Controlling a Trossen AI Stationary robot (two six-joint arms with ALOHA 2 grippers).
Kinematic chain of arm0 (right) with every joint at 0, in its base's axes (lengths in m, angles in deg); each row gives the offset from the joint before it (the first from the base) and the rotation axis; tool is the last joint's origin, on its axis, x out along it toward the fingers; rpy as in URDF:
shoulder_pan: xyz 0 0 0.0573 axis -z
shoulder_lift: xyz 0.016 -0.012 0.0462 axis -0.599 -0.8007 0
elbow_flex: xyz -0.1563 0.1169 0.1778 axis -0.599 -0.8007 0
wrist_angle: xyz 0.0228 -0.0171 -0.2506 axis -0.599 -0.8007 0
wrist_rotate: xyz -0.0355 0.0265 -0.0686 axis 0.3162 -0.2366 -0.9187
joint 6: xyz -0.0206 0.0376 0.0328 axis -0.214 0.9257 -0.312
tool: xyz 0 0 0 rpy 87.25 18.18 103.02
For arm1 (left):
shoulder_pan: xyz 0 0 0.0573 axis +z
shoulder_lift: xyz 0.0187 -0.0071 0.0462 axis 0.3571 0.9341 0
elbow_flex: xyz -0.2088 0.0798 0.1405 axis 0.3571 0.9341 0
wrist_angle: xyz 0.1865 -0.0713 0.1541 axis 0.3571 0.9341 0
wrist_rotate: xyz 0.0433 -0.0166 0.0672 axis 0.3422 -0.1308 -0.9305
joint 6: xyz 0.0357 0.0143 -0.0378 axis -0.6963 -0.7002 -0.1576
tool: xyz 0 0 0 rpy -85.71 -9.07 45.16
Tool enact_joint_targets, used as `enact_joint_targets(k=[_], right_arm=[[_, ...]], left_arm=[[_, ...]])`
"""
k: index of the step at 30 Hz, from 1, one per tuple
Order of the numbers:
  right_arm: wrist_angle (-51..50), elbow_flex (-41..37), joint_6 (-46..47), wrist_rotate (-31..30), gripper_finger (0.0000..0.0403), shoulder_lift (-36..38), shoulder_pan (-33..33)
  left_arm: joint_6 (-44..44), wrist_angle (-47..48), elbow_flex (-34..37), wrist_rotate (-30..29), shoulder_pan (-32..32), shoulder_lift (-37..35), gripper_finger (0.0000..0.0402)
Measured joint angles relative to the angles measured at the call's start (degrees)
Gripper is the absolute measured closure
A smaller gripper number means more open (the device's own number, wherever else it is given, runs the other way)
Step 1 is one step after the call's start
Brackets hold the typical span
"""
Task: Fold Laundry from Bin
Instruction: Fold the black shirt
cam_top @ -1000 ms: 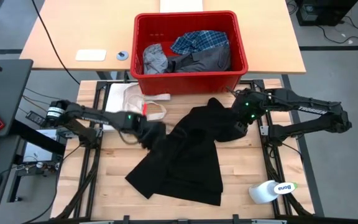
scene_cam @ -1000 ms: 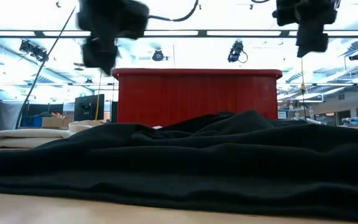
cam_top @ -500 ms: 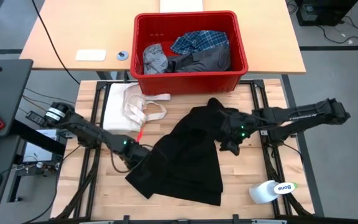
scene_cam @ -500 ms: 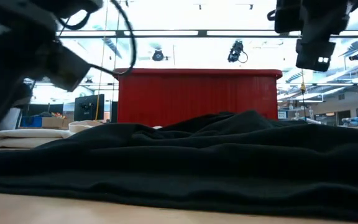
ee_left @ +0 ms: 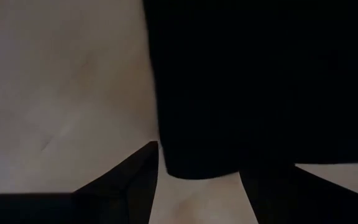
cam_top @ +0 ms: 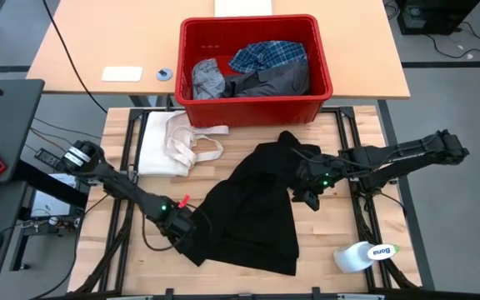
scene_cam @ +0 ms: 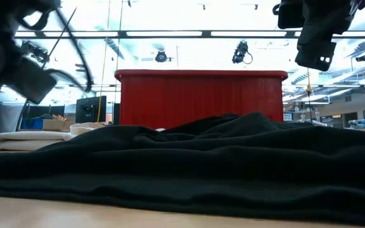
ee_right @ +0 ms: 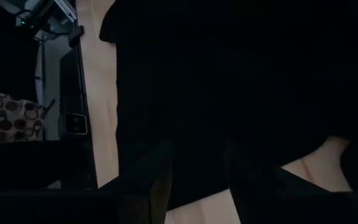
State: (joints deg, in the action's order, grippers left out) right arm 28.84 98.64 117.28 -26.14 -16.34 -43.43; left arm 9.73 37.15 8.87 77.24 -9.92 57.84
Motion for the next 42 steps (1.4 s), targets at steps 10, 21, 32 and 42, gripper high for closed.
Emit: enact_joint_targets(k=[10, 21, 32, 42], right_arm=[[2.6, 0.0, -1.2, -0.3, 0.0251, 0.0, 0.0], [2.7, 0.0, -6.1, 0.1, 0.0251, -0.1, 0.0], [3.7, 0.0, -13.0, 0.0, 0.0251, -9.7, 0.4], [13.5, 0.0, -11.6, 3.1, 0.0251, -18.9, 0.7]], left_arm=[[-0.4, 1.9, -0.2, -2.8, -1.0, 2.4, 0.0271], [5.9, 28.1, -6.4, -12.0, -1.0, -12.8, 0.0392], [10.7, 50.4, -32.7, -37.6, -0.9, -28.6, 0.0395], [-4.8, 48.2, -50.5, -49.6, -1.3, -29.7, 0.0394]])
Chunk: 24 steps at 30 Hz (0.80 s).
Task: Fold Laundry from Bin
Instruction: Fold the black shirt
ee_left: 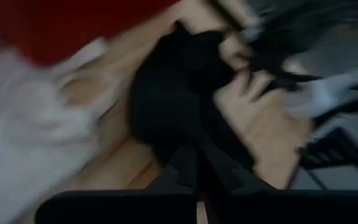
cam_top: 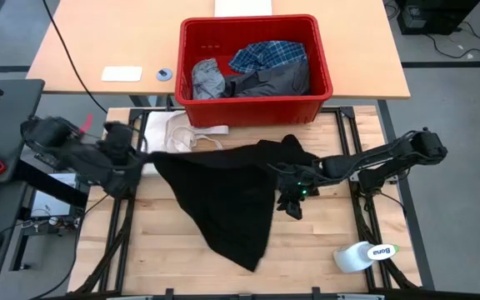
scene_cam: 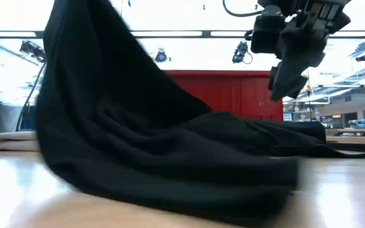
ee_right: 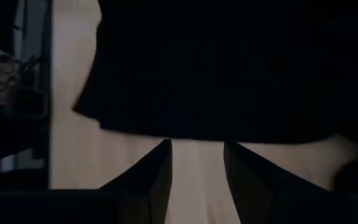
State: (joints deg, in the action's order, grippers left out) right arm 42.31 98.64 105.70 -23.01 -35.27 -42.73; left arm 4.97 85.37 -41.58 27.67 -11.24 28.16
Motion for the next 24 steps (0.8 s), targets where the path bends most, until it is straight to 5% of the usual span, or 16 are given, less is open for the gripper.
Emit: enact_joint_targets(k=[7, 15, 19, 24], right_arm=[[14.0, 0.0, -10.0, -10.2, 0.0251, -7.4, 0.9], [37.7, 3.1, -13.9, -12.0, 0.0251, -22.8, 4.8], [35.3, 10.6, -13.6, -9.6, 0.0251, -28.5, 6.4], [22.8, 18.4, -11.8, -7.5, 0.0252, -28.1, 7.9]], left_arm=[[-14.2, -5.3, -7.4, -3.2, -0.2, -0.1, 0.0387], [-35.9, -26.1, -8.6, -5.5, -0.2, 0.1, 0.0385], [-39.0, -30.4, -8.6, -5.5, -0.2, 0.0, 0.0385], [-33.8, -23.8, -8.6, -5.5, -0.2, 2.2, 0.0384]])
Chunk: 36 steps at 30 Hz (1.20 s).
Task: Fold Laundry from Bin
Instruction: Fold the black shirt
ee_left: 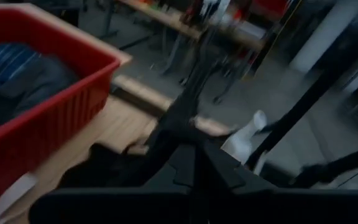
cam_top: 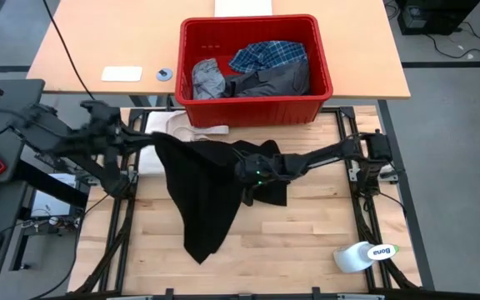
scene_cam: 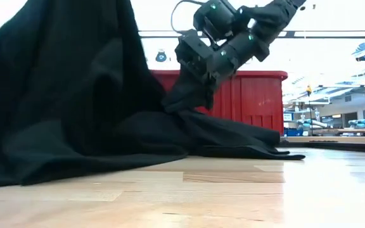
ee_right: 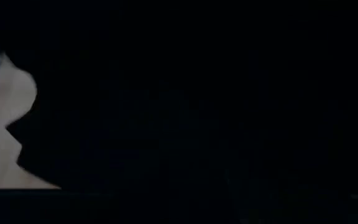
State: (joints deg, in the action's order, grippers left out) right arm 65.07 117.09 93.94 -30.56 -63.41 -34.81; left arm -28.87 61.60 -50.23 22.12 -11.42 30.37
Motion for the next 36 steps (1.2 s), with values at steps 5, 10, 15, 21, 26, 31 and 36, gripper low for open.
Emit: enact_joint_targets(k=[5, 10, 15, 21, 26, 31, 36], right_arm=[[-16.0, 3.2, -2.1, -0.1, 0.0252, 5.1, 1.4], [-31.1, 3.3, -0.7, -0.8, 0.0252, 10.8, 3.1], [-41.5, 3.3, -0.5, -5.0, 0.0252, 16.1, 4.8], [-44.2, 3.3, -1.0, -4.3, 0.0252, 18.0, 7.2], [-44.4, 3.3, -0.8, -0.8, 0.0252, 18.0, 8.6], [-48.0, 3.3, 0.3, 0.1, 0.0252, 18.0, 10.4], [-48.6, 0.5, -0.7, -0.1, 0.0252, 18.0, 13.1]], left_arm=[[2.7, 4.6, 2.3, 0.7, 0.8, 5.0, 0.0384], [2.1, 2.3, 7.0, 6.8, 3.0, 10.7, 0.0384], [2.1, -1.6, 13.0, 17.2, 3.0, 18.0, 0.0384], [3.6, -8.4, 21.7, 28.0, 2.7, 25.8, 0.0384], [3.9, -10.0, 26.9, 28.6, 3.1, 32.2, 0.0384], [4.0, -10.9, 30.2, 31.6, 4.2, 37.8, 0.0384], [7.1, -11.8, 31.5, 31.8, 4.3, 42.3, 0.0363]])
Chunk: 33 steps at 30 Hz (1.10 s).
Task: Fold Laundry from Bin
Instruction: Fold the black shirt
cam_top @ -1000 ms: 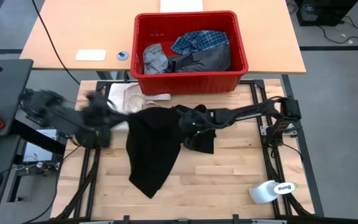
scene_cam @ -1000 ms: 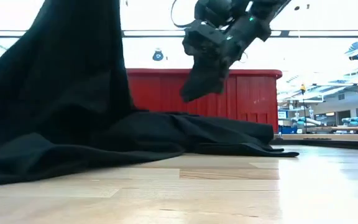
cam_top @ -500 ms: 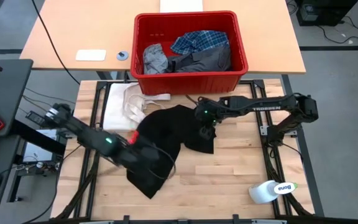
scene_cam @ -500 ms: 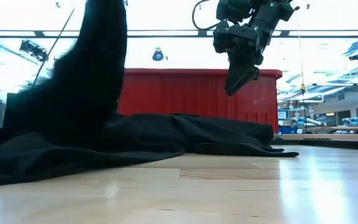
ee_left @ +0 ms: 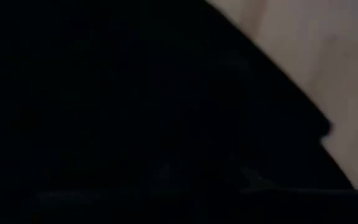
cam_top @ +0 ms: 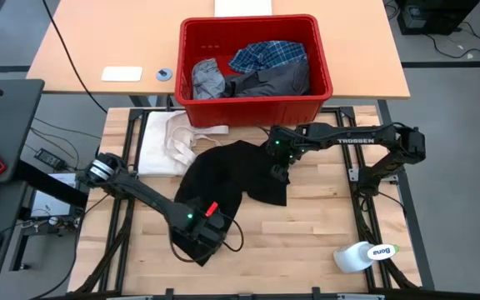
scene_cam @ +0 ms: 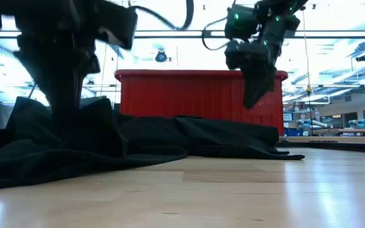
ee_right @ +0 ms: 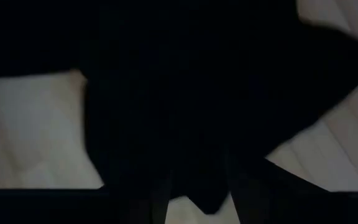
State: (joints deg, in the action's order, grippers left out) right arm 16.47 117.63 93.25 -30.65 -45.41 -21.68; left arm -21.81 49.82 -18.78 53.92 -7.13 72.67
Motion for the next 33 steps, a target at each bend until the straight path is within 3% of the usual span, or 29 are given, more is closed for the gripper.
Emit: enact_joint_targets(k=[6, 11, 14, 20, 25, 30, 33], right_arm=[[2.3, -6.5, -1.7, 0.0, 0.0249, 0.0, 2.5], [7.2, -11.2, -1.8, 0.0, 0.0237, 0.0, 3.3], [9.8, -12.5, -2.6, -1.1, 0.0236, 0.4, 3.3], [20.2, -12.6, -4.4, -8.3, 0.0237, 2.4, 3.3], [31.7, -12.5, -4.8, -8.7, 0.0237, -0.9, 3.4], [41.9, -12.6, -5.3, -8.7, 0.0237, -8.1, 3.2], [43.1, -12.5, -2.0, -8.6, 0.0237, -12.0, 3.1]], left_arm=[[5.9, -0.2, 0.0, 3.1, -0.7, -0.7, 0.0253], [6.7, 0.8, -1.5, 9.3, -0.7, -5.5, 0.0142], [9.3, 0.8, -2.2, 10.3, -0.9, -9.2, 0.0103], [12.7, 1.5, -1.9, 5.6, -4.5, -10.8, 0.0095], [12.6, 0.1, 3.7, 4.2, -6.1, -7.6, 0.0109], [15.4, -11.0, 14.3, 3.7, -4.4, -7.2, 0.0121], [18.0, -19.3, 20.2, 5.1, -3.4, -7.4, 0.0129]])
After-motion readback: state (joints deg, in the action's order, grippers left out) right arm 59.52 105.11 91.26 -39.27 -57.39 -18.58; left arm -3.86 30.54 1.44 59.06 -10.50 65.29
